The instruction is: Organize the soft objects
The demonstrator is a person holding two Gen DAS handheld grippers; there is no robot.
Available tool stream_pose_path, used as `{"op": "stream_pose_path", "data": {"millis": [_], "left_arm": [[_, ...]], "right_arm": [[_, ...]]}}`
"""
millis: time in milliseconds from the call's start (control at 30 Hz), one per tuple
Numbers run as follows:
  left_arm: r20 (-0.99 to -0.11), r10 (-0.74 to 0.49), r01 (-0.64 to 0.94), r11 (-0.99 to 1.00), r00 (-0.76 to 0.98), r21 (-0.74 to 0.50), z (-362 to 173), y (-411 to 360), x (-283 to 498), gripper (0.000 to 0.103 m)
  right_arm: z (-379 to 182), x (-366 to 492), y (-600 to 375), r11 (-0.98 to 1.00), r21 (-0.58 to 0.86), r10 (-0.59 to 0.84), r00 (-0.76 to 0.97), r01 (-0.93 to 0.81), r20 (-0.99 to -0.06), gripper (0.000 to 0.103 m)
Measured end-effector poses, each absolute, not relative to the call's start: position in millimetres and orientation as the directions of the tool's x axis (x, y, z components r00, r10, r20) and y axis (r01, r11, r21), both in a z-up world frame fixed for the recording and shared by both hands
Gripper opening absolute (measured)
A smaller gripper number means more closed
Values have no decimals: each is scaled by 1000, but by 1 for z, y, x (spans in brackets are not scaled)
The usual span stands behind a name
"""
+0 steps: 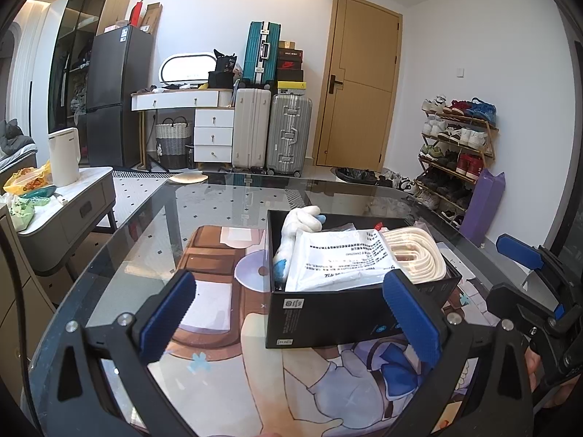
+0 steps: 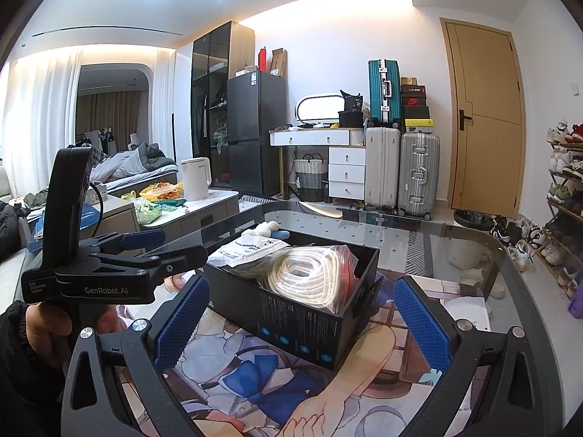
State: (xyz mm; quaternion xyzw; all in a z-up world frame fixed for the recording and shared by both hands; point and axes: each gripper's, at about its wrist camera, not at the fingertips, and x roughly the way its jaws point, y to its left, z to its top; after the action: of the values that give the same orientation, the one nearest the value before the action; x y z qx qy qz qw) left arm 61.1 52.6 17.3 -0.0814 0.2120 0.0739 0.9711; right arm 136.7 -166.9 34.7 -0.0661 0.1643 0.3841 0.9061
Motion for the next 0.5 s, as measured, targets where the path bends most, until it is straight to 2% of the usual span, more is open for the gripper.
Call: {"op": "stream_pose_path", "data": {"millis": [500], "left_arm": [[-420, 107, -175, 976, 901, -127, 20, 50, 60, 103]], "right_arm": [[34, 137, -168, 696, 7, 674, 651, -718, -348, 103]]}}
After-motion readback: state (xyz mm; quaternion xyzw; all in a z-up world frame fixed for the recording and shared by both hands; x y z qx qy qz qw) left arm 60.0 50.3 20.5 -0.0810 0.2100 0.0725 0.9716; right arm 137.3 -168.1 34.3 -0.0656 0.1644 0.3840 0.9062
